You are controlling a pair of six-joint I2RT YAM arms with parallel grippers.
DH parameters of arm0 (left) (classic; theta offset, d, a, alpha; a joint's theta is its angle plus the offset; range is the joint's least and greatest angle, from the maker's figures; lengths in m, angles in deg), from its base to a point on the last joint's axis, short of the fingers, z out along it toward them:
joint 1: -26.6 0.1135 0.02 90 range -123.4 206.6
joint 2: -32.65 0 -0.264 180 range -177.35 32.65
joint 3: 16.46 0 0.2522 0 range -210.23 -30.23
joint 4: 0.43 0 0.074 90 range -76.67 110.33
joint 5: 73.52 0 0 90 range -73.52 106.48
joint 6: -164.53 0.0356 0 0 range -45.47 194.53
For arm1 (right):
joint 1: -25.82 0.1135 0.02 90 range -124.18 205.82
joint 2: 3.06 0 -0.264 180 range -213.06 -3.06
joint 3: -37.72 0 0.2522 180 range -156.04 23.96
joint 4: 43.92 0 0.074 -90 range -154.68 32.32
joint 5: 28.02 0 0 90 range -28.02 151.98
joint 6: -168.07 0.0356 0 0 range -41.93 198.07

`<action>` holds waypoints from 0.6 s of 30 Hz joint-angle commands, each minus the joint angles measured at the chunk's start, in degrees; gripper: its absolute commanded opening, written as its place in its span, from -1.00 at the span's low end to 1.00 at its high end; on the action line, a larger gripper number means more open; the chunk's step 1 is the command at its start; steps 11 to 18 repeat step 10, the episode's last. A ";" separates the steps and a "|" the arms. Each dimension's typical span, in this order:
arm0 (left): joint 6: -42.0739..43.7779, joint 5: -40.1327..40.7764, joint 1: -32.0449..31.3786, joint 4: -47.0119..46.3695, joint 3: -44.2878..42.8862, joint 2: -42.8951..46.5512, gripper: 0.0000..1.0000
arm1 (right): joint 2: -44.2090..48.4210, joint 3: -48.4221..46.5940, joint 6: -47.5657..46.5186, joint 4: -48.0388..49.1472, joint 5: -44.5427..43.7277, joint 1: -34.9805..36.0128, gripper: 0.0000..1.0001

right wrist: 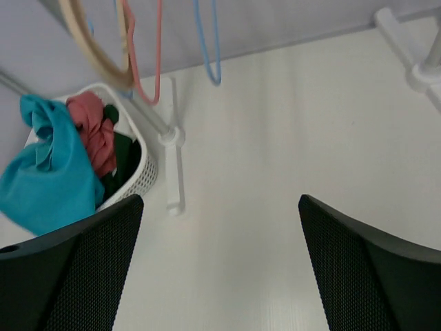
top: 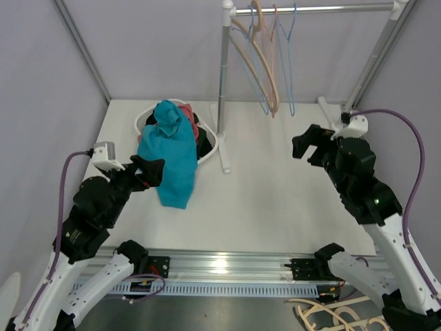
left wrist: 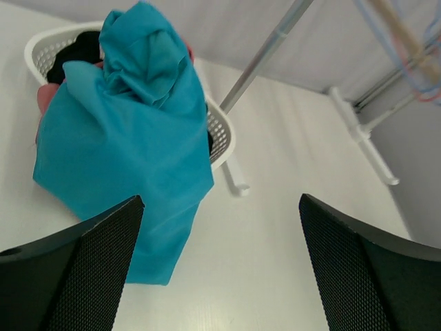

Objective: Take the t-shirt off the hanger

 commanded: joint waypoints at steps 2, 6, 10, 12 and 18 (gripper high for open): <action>-0.46 -3.80 -0.24 0.64 1.37 4.51 0.99 | 7.72 10.76 4.93 -1.25 1.18 3.35 0.99; -1.61 -3.27 -0.33 2.58 3.13 6.11 0.99 | 11.59 14.56 4.94 -1.06 2.59 3.71 0.99; -1.52 -2.67 -0.24 3.72 4.63 6.72 0.99 | 11.51 15.27 3.97 -2.30 1.45 3.71 0.99; -1.52 -2.67 -0.24 3.72 4.63 6.72 0.99 | 11.51 15.27 3.97 -2.30 1.45 3.71 0.99; -1.52 -2.67 -0.24 3.72 4.63 6.72 0.99 | 11.51 15.27 3.97 -2.30 1.45 3.71 0.99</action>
